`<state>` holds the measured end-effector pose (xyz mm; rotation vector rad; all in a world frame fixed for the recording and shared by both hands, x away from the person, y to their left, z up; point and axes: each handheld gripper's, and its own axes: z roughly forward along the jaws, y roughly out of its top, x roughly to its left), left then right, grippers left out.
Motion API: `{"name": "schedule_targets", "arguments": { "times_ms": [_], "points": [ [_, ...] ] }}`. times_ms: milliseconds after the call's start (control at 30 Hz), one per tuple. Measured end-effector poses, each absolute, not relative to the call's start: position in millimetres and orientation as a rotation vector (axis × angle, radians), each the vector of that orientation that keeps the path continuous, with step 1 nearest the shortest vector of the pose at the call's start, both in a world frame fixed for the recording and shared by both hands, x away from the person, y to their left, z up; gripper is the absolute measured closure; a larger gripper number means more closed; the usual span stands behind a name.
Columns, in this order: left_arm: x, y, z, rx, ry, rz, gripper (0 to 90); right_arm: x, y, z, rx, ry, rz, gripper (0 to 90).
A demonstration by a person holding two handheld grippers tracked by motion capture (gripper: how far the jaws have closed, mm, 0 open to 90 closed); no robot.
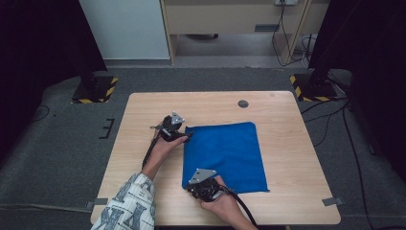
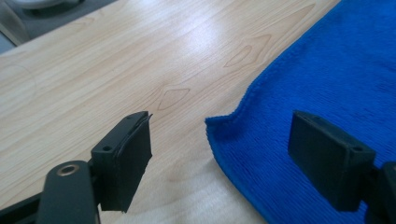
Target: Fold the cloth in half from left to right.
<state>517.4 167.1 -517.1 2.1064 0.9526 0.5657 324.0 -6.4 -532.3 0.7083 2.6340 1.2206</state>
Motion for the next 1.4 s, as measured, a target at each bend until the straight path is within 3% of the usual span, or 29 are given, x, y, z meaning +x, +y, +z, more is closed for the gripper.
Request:
{"name": "schedule_targets", "arguments": {
  "times_ms": [167,267,467,633,800,1400],
  "points": [
    [524.2,170.6,-528.5,2.068,0.982,0.499,21.3,323.0,-7.8,-530.0,0.721,2.623,1.232,86.3],
    [527.3,172.4,-534.2,2.053,0.977,0.450,27.7,322.0,-8.5,-528.8,0.717,2.621,1.230,86.3],
    [525.6,166.3,-533.0,2.065,0.928,0.405,63.2,321.0,-10.8,-525.6,0.714,2.620,1.245,86.4],
    [529.5,161.8,-521.9,2.062,0.956,0.366,81.3,319.1,-12.2,-523.1,0.729,2.603,1.254,86.4],
    [530.8,161.6,-507.8,1.981,1.011,0.378,85.4,316.8,-12.0,-519.6,0.722,2.591,1.253,86.5],
    [532.2,162.4,-483.5,2.007,1.082,0.402,86.7,310.6,-4.6,-499.5,0.752,2.509,1.298,86.9]
  ]
}}
